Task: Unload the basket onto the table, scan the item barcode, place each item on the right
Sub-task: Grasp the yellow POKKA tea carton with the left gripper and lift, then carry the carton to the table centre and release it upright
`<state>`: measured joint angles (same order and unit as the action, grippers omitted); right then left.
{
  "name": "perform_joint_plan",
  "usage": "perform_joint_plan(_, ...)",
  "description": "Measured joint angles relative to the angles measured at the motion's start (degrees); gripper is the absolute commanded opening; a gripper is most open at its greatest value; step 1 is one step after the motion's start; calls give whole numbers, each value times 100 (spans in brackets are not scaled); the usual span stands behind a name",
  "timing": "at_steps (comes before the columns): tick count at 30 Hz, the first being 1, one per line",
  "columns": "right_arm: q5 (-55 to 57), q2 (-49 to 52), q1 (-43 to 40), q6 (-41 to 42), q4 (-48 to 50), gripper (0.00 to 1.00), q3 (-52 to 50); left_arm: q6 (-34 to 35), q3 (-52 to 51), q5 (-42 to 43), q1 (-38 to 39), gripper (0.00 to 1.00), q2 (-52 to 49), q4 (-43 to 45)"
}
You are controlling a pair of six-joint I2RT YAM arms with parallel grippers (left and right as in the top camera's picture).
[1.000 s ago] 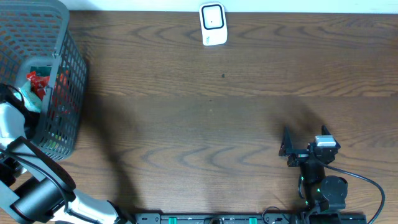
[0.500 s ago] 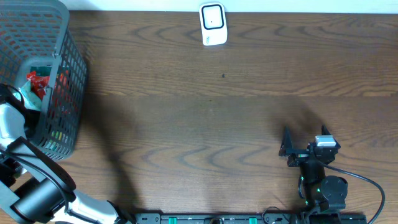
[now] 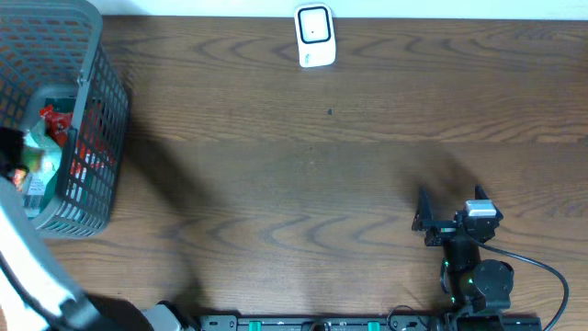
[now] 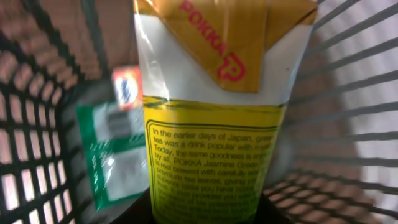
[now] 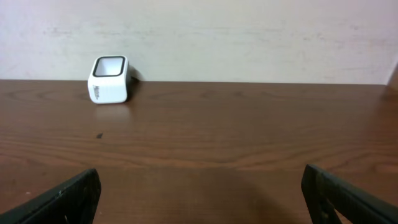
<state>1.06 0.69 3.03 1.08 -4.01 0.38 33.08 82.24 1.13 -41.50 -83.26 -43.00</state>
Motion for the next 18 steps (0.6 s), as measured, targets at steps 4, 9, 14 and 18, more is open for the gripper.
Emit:
perform_joint_plan(4, 2, 0, 0, 0, -2, 99, 0, -2, 52, 13, 157, 31, 741, 208)
perform_joint_plan(9, 0, 0, 0, 0, -2, 99, 0, -2, 57, 221, 914, 31, 1478, 339)
perform_joint_plan(14, 0, -2, 0, 0, -2, 99, 0, -4, 59, 385, 2326, 31, 1803, 404)
perform_joint_plan(18, 0, 0, 0, 0, 0, 99, 0, -2, 61, 466, 3689, 32, 1703, 398)
